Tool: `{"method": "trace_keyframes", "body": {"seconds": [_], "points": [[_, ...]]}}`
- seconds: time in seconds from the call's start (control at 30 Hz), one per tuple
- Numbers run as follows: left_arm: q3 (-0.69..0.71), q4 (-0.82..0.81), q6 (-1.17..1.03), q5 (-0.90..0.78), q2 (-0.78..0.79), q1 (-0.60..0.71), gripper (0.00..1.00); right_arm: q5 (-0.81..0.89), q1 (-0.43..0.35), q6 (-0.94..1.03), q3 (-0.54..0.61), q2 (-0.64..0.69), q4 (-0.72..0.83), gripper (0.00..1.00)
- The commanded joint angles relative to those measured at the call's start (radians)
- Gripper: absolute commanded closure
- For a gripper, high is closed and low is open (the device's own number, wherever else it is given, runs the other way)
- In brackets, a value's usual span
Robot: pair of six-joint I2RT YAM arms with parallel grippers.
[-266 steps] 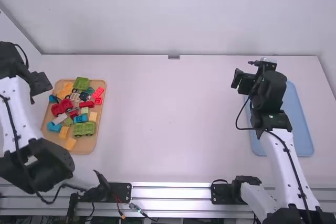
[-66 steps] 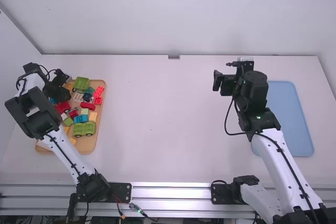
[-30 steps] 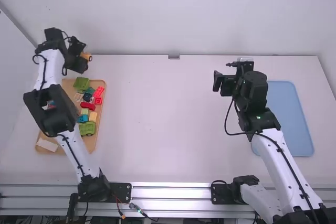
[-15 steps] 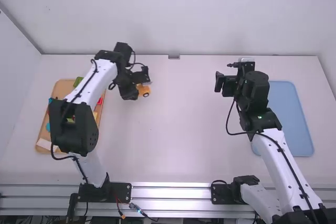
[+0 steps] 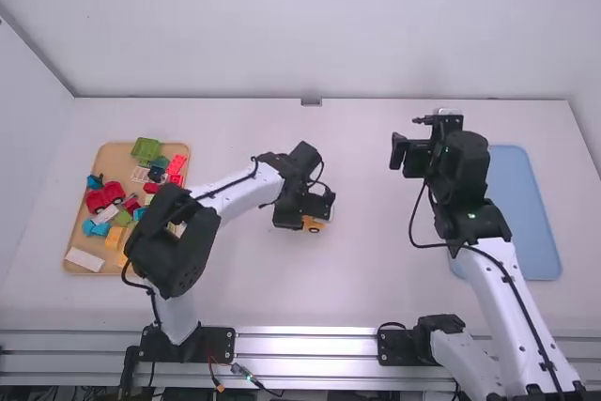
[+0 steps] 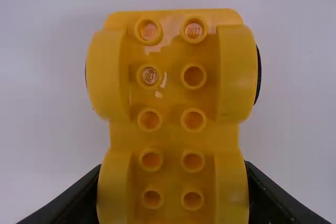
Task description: Assemble lego blocks to make yellow taxi
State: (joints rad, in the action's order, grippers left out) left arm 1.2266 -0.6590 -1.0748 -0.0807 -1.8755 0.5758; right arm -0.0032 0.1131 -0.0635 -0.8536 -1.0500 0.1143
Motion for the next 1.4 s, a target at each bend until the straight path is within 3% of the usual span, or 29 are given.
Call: {"method": "trace_keyframes", "body": {"seconds": [0.0,0.43,0.7,0.77,0.8,0.83,0.9,0.93,0.97,1.2,1.37], "points": [[-0.039,0.031,-0.015,0.008,0.011,0.002,0.98,0.000,-0.004,0.001,-0.034,0.025,0.006,0.01],[-0.074,0.074,0.110,-0.077,0.011,-0.007,0.98,0.001,0.007,0.001,-0.034,0.029,0.006,0.01],[-0.135,0.102,0.047,-0.087,0.011,-0.007,0.91,0.004,0.026,0.001,-0.034,0.029,0.006,0.01],[-0.143,0.120,0.057,-0.081,0.011,-0.007,0.77,0.003,0.023,0.000,-0.034,0.029,0.003,0.01],[-0.147,0.124,0.055,-0.080,0.011,-0.007,0.65,0.004,0.024,0.000,-0.034,0.029,0.003,0.01],[-0.149,0.127,0.052,-0.079,0.011,-0.007,0.43,0.003,0.024,0.001,-0.034,0.029,0.002,0.01],[-0.149,0.126,0.053,-0.078,0.011,-0.007,0.39,0.004,0.024,0.000,-0.034,0.029,0.000,0.01],[-0.148,0.127,0.053,-0.076,0.011,-0.007,0.28,0.003,0.023,0.000,-0.034,0.029,0.000,0.01],[-0.147,0.126,0.053,-0.069,0.011,-0.007,0.00,0.003,0.023,0.000,-0.034,0.029,0.000,0.01],[-0.134,0.163,0.054,-0.007,0.011,-0.007,0.01,0.003,0.023,0.000,-0.034,0.029,-0.001,0.01],[-0.003,-0.033,0.053,0.039,0.044,-0.007,0.01,0.003,0.024,0.001,-0.034,0.029,-0.001,0.01]]}}
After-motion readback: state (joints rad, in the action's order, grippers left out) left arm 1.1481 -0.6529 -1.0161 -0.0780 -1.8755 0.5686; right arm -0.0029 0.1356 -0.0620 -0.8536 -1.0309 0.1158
